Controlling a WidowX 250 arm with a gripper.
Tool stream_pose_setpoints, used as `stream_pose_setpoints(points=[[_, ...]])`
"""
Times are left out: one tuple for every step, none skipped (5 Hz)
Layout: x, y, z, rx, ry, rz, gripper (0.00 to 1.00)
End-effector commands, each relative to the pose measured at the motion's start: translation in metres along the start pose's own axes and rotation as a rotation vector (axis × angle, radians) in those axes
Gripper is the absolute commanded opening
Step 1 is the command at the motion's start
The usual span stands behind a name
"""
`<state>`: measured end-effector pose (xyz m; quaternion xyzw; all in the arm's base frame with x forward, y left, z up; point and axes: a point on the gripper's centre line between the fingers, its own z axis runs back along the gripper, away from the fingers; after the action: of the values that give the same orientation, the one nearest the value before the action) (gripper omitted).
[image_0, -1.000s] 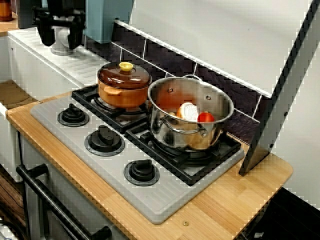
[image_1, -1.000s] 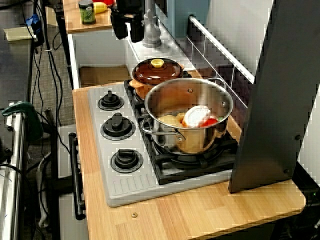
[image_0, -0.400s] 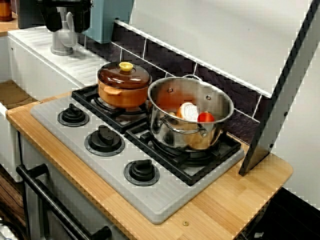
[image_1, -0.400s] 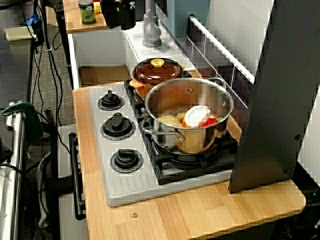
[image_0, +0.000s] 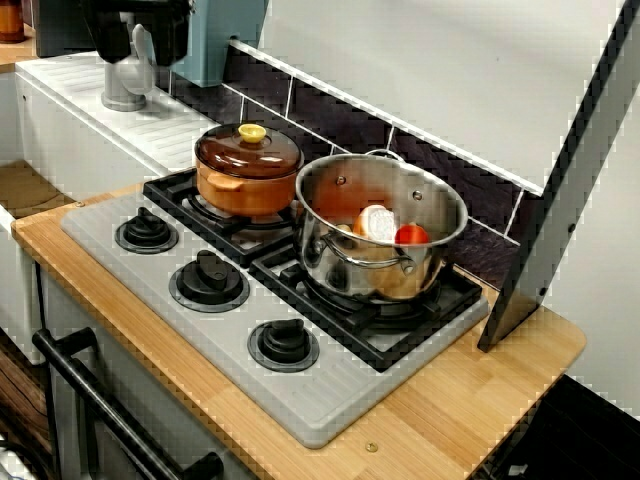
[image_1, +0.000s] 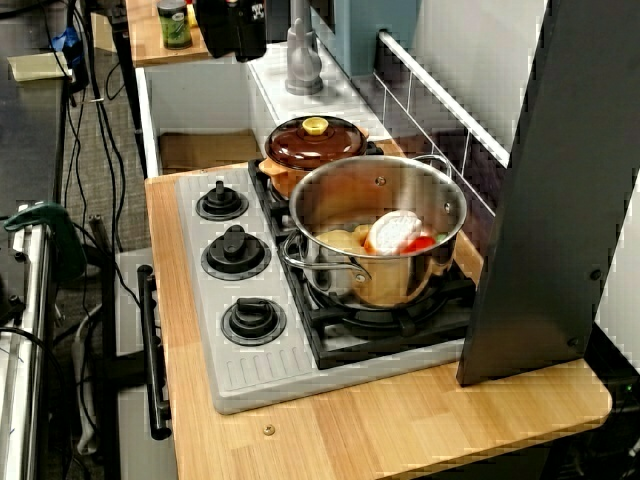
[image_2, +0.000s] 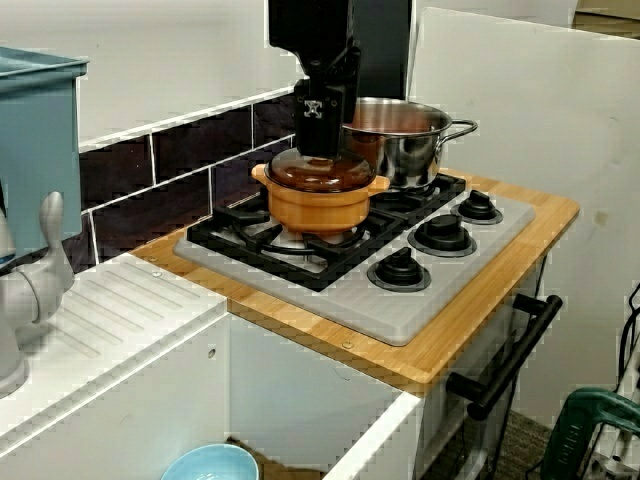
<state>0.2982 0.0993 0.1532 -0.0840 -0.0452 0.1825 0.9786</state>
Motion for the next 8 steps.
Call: stream_pose_setpoints(points=[[-0.017,-0.023,0.018,0.032,-0.068,-0.049,1.0],[-0.022,-0.034,0.014,0.054,-0.067,-0.073,1.0],[-0.022,-0.043,0.012,0.085,-0.045,-0.085,1.0],[-0.018,-0.044,0.01,0.097,-0.031,-0.083,1.0],[-0.013,-0.048,0.011,0.108,-0.019,-0.082,1.0],[-0.013,-0.052,0.01,0.112,-0.013,-0.088,1.0],[-0.013,-0.057,0.005,0.123,0.013,-0.105,1.0],[-0.01,-0.06,-0.002,0.141,0.037,-0.115,1.0]])
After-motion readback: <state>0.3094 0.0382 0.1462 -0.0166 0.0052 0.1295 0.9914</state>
